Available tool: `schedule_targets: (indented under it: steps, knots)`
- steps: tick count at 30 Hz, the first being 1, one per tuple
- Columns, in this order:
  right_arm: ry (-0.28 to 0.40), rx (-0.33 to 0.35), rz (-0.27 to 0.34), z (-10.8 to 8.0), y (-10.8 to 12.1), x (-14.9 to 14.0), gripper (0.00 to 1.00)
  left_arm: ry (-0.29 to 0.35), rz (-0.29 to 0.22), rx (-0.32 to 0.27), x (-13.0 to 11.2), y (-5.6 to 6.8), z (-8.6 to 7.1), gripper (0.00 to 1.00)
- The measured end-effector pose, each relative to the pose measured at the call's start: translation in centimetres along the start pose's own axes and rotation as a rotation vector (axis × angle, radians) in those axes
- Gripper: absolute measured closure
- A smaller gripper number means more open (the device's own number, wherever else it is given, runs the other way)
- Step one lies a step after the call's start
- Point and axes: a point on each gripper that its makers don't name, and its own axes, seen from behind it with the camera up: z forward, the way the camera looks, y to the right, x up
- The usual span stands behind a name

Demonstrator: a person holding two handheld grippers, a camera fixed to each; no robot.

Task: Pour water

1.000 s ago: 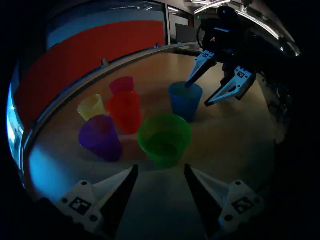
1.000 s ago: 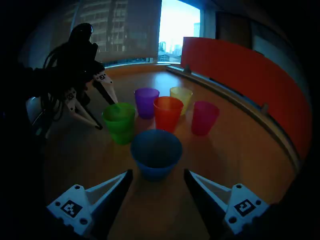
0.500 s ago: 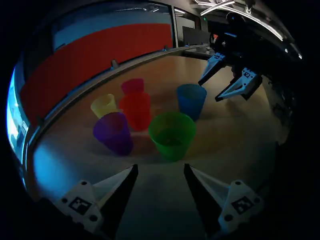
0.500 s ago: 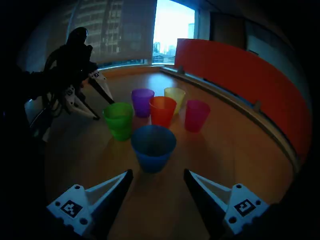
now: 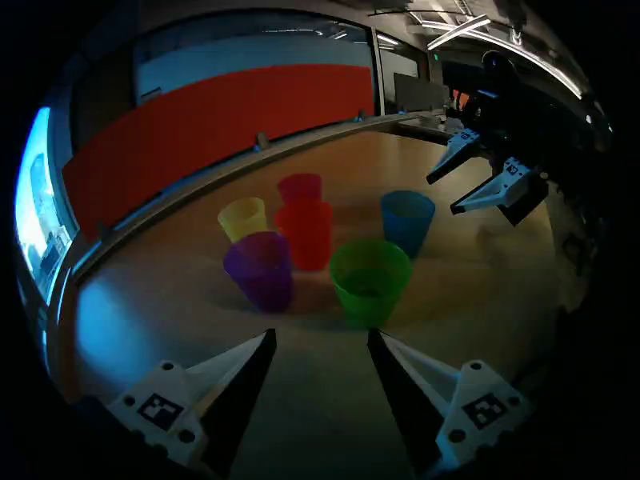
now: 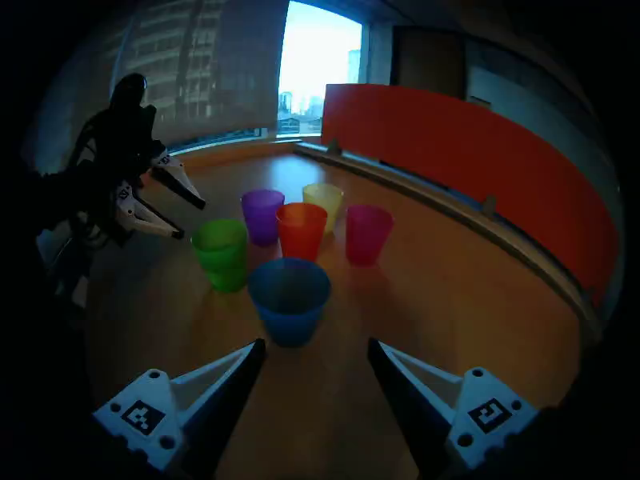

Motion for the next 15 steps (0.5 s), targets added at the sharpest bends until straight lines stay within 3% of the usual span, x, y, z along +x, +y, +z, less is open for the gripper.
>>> schedule_targets:
  steps: [15]
  knots:
    - [0.045, -0.182, 0.085, -1.0, 2.4, 0.6, 0.01, 0.113, -0.098, 0.146, 0.8, -3.6, -2.4, 0.15]
